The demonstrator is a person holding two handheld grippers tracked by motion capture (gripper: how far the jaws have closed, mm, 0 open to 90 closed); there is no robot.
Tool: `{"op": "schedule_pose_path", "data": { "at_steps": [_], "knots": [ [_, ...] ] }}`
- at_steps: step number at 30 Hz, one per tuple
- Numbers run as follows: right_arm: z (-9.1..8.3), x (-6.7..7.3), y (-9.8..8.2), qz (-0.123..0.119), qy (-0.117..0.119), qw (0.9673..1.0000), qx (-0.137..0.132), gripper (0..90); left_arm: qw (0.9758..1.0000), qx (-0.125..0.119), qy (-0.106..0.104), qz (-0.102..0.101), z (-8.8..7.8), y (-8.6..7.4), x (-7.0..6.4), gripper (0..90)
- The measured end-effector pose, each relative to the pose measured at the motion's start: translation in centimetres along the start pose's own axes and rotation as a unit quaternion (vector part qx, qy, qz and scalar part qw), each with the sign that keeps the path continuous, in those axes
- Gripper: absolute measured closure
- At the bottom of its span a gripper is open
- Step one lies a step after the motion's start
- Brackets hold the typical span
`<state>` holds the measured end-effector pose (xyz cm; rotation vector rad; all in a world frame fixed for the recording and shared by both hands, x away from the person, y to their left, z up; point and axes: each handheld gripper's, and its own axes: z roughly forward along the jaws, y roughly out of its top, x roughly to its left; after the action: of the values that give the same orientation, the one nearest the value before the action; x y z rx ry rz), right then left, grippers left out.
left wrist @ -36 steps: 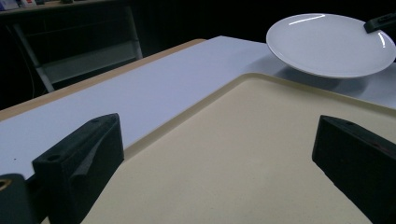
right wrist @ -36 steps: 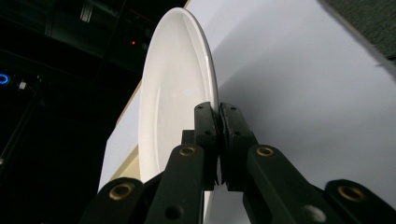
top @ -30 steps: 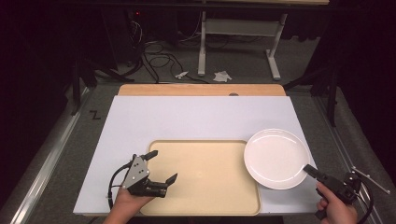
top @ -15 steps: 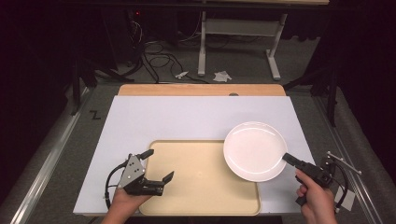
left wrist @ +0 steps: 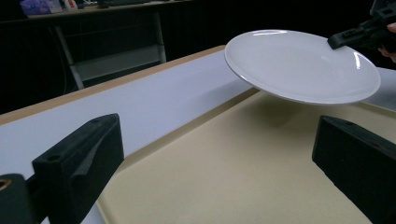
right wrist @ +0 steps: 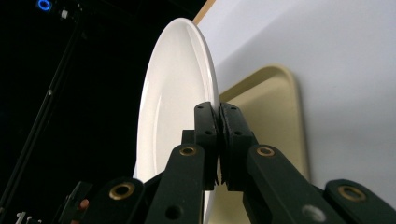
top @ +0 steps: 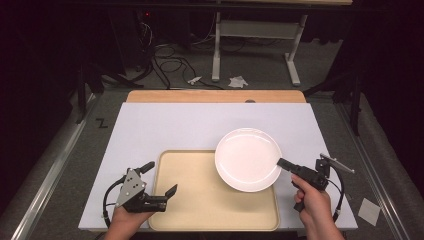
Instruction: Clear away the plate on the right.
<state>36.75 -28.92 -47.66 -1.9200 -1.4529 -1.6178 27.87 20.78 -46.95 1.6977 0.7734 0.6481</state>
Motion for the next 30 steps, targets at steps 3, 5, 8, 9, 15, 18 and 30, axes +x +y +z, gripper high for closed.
{"op": "schedule_pose_path", "data": {
  "at_steps": [3,5,8,9,15,18,30],
  "knots": [
    [0.4,0.2,-0.2,0.000,0.001,1.0000,0.008,88.8,1.0000,-0.001,0.002,-0.002,-0.2,-0.1,0.0,2.8],
    [0.9,0.4,-0.5,-0.004,0.004,0.9999,0.016,88.8,1.0000,-0.001,0.005,-0.002,-0.4,-0.1,0.0,2.8],
    [1.6,0.7,-0.9,-0.006,0.007,0.9995,0.030,88.8,1.0000,-0.002,0.009,-0.004,-0.6,-0.2,0.1,2.8],
    [2.0,0.9,-1.2,-0.011,0.007,0.9993,0.034,88.8,0.9999,-0.001,0.010,-0.004,-0.7,-0.2,0.1,2.8],
    [2.8,1.4,-2.0,-0.018,0.011,0.9984,0.053,88.8,1.0000,0.002,0.009,-0.002,-0.7,-0.3,0.0,2.8],
    [3.3,1.7,-2.5,-0.022,0.012,0.9977,0.063,88.8,1.0000,0.003,0.009,-0.001,-0.6,-0.3,0.0,2.8],
    [4.2,2.5,-3.6,-0.036,0.019,0.9956,0.085,88.8,1.0000,0.003,0.007,0.002,-0.6,-0.3,-0.1,2.8]
  ]
}}
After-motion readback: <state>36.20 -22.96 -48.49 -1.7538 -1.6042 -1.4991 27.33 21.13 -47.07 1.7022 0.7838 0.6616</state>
